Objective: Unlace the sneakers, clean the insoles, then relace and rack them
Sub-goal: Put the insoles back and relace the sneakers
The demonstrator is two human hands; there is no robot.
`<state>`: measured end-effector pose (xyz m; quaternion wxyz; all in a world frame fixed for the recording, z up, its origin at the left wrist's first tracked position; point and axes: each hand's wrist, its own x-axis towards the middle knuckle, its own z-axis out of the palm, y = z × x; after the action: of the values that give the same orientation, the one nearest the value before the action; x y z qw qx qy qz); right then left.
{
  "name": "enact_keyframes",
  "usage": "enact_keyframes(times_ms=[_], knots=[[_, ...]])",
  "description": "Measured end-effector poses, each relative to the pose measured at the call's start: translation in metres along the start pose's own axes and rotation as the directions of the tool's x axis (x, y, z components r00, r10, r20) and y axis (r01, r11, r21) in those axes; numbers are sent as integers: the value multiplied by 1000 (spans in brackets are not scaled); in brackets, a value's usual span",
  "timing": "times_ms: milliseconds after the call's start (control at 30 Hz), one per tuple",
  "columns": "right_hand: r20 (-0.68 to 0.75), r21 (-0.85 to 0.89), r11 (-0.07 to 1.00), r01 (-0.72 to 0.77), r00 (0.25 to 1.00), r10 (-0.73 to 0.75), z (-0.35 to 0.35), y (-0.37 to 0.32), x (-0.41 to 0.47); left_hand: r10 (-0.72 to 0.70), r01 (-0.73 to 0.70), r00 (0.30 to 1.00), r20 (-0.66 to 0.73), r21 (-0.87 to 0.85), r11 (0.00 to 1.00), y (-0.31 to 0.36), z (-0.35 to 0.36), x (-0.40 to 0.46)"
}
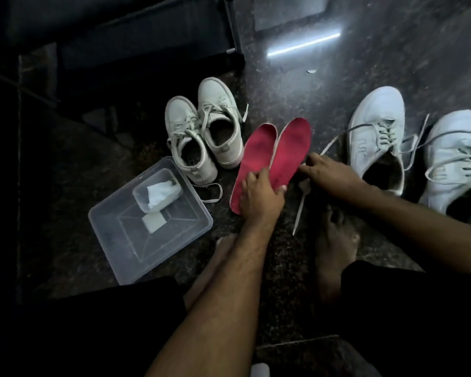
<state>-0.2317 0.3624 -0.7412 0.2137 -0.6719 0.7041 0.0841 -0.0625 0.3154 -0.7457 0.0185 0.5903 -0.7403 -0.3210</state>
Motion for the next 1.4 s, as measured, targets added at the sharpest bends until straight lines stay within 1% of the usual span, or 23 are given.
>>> enact_keyframes(times_ms=[100,167,233,300,367,433,467,533,567,633,733,800,833,867,967,1033,1100,1167,1233,1267,1300,1333,1400], knots=[[-53,-41,989,-139,989,137,0,25,0,-1,5,998,-57,72,997,1,6,11],[-29,-14,976,-217,976,217,-2,36,-1,-20,27,997,-74,96,995,4,7,21],[11,-37,964,-265,964,266,-3,41,-6,-37,44,997,-61,115,992,4,9,27],[59,-86,951,-299,951,304,-5,39,-10,-54,58,997,-50,96,994,4,9,28],[68,-123,945,-304,947,313,-11,30,-10,-78,79,996,-37,41,996,2,7,28],[-11,-115,956,-269,963,270,-21,19,-8,-65,65,998,-9,18,998,-1,6,26],[-83,-77,966,-245,968,239,-24,13,-4,-49,49,999,13,8,999,-2,5,25],[-198,68,979,-191,959,201,-28,-3,5,-47,50,998,41,-59,997,-4,6,22],[-210,157,972,-174,956,205,-26,-10,10,-70,75,996,48,-112,991,-5,6,22],[-151,369,903,-219,945,290,-17,-22,19,-139,151,988,64,-249,957,-4,8,23],[17,663,649,-373,874,486,-2,-24,25,-202,220,975,88,-413,883,1,7,27],[53,833,441,-333,842,536,2,-21,25,-190,219,976,108,-463,859,6,2,31],[41,882,376,-285,841,540,2,-21,27,-181,206,979,99,-473,857,5,0,33],[-6,898,370,-237,836,549,0,-21,27,-174,187,982,73,-476,859,5,-1,34],[-206,855,507,-110,826,525,-6,-21,25,-208,160,977,-45,-490,857,-2,-7,37],[-257,828,557,-66,838,481,-10,-27,27,-220,120,963,-158,-478,870,-12,-17,41],[-252,823,567,-43,867,431,-12,-34,32,-156,5,934,-322,-423,906,-19,-32,44],[-272,802,597,-6,887,374,-15,-44,37,-51,-127,870,-491,-322,938,-23,-47,43],[-295,800,599,33,891,345,-17,-53,43,7,-189,802,-597,-243,951,-22,-60,41],[-294,815,578,44,891,346,-18,-56,45,18,-189,786,-618,-212,959,-22,-63,41],[-283,836,547,52,894,348,-18,-59,49,36,-179,791,-611,-175,968,-24,-68,43],[-267,857,513,52,897,354,-19,-61,51,70,-169,818,-571,-122,978,-25,-71,47],[-248,880,473,51,898,364,-19,-60,56,148,-140,889,-433,52,989,-29,-74,57]])
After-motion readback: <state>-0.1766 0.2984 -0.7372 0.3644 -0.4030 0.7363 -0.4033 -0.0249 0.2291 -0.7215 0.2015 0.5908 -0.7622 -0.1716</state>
